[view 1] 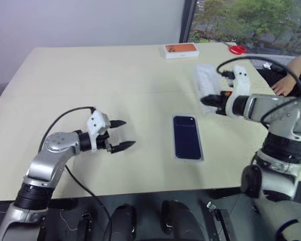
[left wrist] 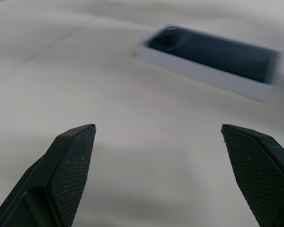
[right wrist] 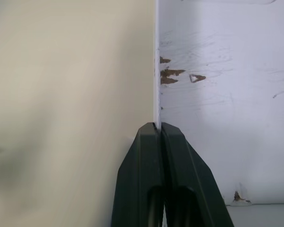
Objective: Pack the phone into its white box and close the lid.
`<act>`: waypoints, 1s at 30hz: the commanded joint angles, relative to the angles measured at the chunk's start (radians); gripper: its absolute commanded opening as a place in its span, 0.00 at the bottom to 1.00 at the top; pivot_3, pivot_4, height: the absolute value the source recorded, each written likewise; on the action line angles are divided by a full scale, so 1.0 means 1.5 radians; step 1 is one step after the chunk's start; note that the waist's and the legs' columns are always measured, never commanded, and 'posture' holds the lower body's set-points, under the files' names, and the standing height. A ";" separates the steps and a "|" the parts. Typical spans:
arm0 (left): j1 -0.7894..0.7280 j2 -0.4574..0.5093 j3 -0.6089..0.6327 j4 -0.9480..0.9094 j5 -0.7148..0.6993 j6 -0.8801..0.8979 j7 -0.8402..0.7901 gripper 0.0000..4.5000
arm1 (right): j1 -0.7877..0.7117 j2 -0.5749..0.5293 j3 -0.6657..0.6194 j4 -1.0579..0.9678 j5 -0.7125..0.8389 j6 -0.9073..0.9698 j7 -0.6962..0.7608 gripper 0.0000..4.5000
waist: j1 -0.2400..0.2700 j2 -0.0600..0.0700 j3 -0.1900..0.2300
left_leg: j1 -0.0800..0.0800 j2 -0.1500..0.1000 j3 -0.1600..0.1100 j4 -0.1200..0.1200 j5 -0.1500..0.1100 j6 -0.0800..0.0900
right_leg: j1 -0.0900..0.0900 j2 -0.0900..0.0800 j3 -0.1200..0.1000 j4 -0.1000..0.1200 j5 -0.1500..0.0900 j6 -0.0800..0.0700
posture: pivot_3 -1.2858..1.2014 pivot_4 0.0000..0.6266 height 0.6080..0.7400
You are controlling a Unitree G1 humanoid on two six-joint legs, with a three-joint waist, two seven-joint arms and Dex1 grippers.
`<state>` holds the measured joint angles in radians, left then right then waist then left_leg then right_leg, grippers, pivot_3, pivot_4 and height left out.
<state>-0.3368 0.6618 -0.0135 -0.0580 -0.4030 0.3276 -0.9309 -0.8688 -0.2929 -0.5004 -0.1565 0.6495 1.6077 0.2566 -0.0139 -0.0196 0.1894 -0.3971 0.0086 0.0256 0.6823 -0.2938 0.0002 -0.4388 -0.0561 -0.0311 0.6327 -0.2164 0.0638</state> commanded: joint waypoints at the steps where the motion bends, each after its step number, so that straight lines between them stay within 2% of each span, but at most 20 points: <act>1: -0.028 -0.006 0.023 0.024 0.014 -0.031 0.011 1.00 | 0.018 0.064 -0.051 -0.029 0.197 0.004 -0.133 0.01 | 0.001 0.000 0.000 | 0.000 0.000 0.000 0.000 0.000 0.000 | 0.000 0.000 0.000 0.000 0.000 0.000 | 0.52 0.24 1.00; 5: -0.054 -0.017 0.028 0.058 0.022 -0.040 0.022 1.00 | 0.073 0.222 -0.089 -0.026 0.426 0.004 -0.361 0.01 | 0.000 0.000 0.000 | -0.001 0.000 0.000 0.000 0.000 0.000 | -0.001 -0.001 0.000 0.001 0.000 0.000 | 0.52 0.24 1.00; 9: -0.053 -0.024 0.025 0.055 0.029 -0.043 0.024 1.00 | 0.174 0.207 0.069 -0.021 0.817 -0.239 -0.711 0.01 | -0.002 0.001 0.000 | -0.004 -0.001 0.001 0.000 0.000 0.000 | -0.004 -0.003 0.000 0.001 0.001 -0.001 | 0.52 0.24 1.00; 12: -0.048 -0.031 0.020 0.043 0.032 -0.039 0.029 1.00 | 0.227 0.216 0.134 -0.049 0.882 -0.347 -0.826 0.01 | -0.004 0.001 0.000 | -0.004 -0.002 0.001 0.001 0.000 0.000 | -0.003 -0.004 0.000 0.000 0.000 0.000 | 0.52 0.24 1.00; 16: -0.050 -0.042 0.012 0.035 0.034 -0.033 0.030 1.00 | 0.266 0.232 0.165 -0.080 0.882 -0.422 -0.889 0.01 | -0.004 0.001 0.000 | -0.004 -0.001 0.001 0.001 0.000 0.000 | -0.003 -0.003 0.000 0.000 0.000 0.000 | 0.52 0.24 1.00; 19: -0.056 -0.057 -0.004 0.031 0.040 -0.032 0.029 1.00 | 0.278 0.233 0.176 -0.094 0.882 -0.448 -0.908 0.21 | -0.003 0.000 0.000 | -0.004 0.000 0.001 0.001 0.000 0.000 | -0.003 -0.001 0.000 0.000 0.000 0.000 | 0.52 0.24 1.00; 22: -0.067 -0.077 -0.025 0.039 0.054 -0.036 0.033 1.00 | 0.278 0.231 0.180 -0.102 0.882 -0.465 -0.915 0.55 | -0.002 0.000 0.000 | -0.004 0.000 0.001 0.001 0.000 0.000 | -0.003 0.000 0.001 0.000 0.000 0.000 | 0.52 0.24 1.00; 26: -0.112 -0.136 -0.064 0.107 0.106 -0.061 0.072 1.00 | 0.260 0.210 0.174 -0.097 0.882 -0.474 -0.905 1.00 | 0.001 0.000 0.000 | -0.004 0.000 0.001 0.001 0.000 0.000 | -0.003 0.000 0.001 0.000 0.000 0.000 | 0.52 0.24 1.00; 30: -0.153 -0.190 -0.071 0.154 0.107 -0.068 0.078 1.00 | 0.231 0.150 0.164 -0.086 0.882 -0.462 -0.870 1.00 | -0.001 0.000 0.000 | -0.004 0.000 0.001 0.001 0.000 0.000 | -0.003 0.000 0.001 0.000 0.001 0.000 | 0.52 0.24 1.00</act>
<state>-0.5397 0.3906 -0.1269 0.1747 -0.2309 0.2464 -0.8154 -0.4852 -0.0379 -0.2377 -0.2621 1.9480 0.9100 -1.0838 -0.0152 -0.0190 0.1894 -0.4040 0.0088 0.0271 0.6841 -0.2935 0.0000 -0.4439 -0.0553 -0.0299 0.6321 -0.2157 0.0637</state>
